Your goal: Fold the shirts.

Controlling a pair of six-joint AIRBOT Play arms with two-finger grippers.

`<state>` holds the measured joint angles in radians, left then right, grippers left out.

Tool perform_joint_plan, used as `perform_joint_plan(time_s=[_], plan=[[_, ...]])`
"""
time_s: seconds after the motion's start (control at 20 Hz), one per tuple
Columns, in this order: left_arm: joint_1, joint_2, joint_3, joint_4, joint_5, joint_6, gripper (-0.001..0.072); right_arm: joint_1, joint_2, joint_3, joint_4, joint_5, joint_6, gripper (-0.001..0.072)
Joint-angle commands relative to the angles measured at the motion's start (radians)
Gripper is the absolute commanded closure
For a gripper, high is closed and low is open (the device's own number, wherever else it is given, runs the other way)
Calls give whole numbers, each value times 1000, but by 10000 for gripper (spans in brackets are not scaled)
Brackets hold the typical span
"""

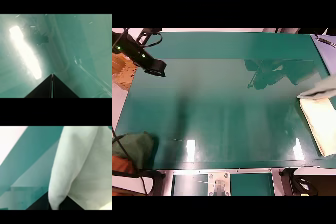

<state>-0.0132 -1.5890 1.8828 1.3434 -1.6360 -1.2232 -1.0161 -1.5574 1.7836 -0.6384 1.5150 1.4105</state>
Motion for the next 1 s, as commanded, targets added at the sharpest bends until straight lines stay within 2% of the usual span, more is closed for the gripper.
perform_joint_plan(time_s=[0.0, 0.35, 0.6, 0.65, 0.7, 0.75, 0.8, 0.95], plan=[[0, 0, 0, -20, 4, 1, 680, -98, 2, 1, -184, 136, 64, 694], [0, 0, 0, -24, -17, 1, 680, -98, 27, -14, -660, 253, 290, 694], [0, -1, 0, -60, -13, 1, 680, -98, 26, -225, -893, 283, 367, 690], [0, -1, 0, -70, -13, 1, 680, -98, 25, -288, -935, 257, 367, 654], [0, -1, 0, -76, -13, 1, 680, -98, 23, -344, -954, 226, 367, 568], [0, -1, 0, -76, -13, 1, 680, -98, 23, -403, -956, 187, 374, 433], [0, -1, 0, -76, -11, 1, 680, -98, 23, -448, -956, 156, 387, 328], [0, -1, 0, -77, -3, 1, 680, -92, 18, -490, -939, 116, 400, 316]])
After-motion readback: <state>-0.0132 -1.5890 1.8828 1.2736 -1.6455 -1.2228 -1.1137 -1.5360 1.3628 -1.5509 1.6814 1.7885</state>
